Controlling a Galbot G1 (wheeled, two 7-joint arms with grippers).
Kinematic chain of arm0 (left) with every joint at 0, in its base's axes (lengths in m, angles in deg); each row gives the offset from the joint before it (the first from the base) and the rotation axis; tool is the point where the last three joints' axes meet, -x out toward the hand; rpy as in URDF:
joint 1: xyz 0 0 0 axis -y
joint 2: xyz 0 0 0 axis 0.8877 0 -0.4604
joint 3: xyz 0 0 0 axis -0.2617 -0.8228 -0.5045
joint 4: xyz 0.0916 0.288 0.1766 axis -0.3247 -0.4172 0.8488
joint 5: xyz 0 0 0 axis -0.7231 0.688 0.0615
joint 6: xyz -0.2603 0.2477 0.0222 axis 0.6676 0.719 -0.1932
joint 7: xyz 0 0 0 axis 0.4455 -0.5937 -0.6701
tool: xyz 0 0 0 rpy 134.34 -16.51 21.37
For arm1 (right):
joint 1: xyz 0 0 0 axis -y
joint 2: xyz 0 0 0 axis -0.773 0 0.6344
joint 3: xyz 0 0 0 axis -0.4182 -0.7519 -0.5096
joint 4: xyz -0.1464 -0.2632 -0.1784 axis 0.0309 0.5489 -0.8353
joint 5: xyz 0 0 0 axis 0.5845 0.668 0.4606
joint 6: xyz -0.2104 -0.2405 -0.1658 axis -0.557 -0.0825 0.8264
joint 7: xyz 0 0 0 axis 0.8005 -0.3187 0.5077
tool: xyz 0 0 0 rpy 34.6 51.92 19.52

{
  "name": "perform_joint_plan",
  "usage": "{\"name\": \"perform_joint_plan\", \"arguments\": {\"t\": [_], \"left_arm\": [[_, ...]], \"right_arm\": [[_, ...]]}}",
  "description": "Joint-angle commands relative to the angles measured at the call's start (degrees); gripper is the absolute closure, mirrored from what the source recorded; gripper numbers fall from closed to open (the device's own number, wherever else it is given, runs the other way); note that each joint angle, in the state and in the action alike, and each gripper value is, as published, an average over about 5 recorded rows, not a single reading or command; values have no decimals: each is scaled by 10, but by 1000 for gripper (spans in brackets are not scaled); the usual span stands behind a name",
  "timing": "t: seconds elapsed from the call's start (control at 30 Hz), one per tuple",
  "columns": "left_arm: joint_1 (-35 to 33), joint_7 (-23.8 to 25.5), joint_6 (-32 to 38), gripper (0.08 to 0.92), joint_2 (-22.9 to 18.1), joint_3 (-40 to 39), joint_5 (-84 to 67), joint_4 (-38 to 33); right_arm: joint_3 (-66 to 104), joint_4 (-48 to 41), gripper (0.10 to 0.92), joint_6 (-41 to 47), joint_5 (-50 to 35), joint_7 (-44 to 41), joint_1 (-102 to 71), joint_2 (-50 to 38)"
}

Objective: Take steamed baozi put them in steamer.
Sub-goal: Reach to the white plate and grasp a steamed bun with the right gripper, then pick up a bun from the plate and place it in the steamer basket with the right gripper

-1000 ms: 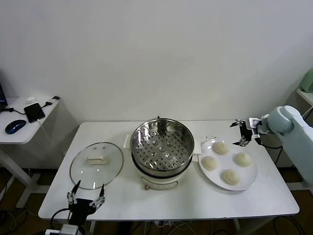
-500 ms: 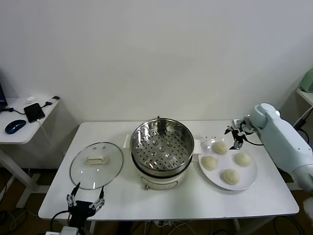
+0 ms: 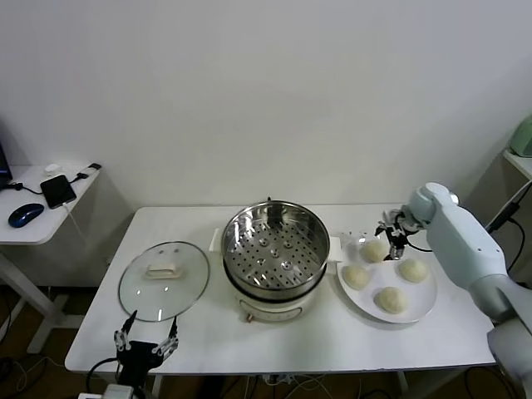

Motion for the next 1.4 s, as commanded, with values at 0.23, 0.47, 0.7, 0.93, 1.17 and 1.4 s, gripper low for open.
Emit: {"name": "perform_joint_plan", "arguments": {"t": [0.23, 0.47, 0.7, 0.93, 1.17, 1.4], "left_arm": [[0, 0, 0, 177, -1, -2, -2, 2], [3, 0, -1, 177, -1, -2, -2, 4], [2, 0, 0, 177, -2, -3, 0, 5], [3, 0, 0, 177, -2, -4, 0, 7], [7, 0, 0, 177, -1, -8, 4, 8], [15, -3, 1, 177, 2, -13, 13, 8]], "right_arm": [[5, -31, 203, -5, 26, 19, 0, 16], [12, -32, 203, -4, 28, 28, -4, 17], [13, -33, 223, -3, 27, 32, -4, 17], [14, -29, 403, -3, 17, 31, -3, 12], [-3, 32, 474, 13, -38, 5, 9, -19], [-135, 148, 474, 77, -195, -61, 121, -62]]}}
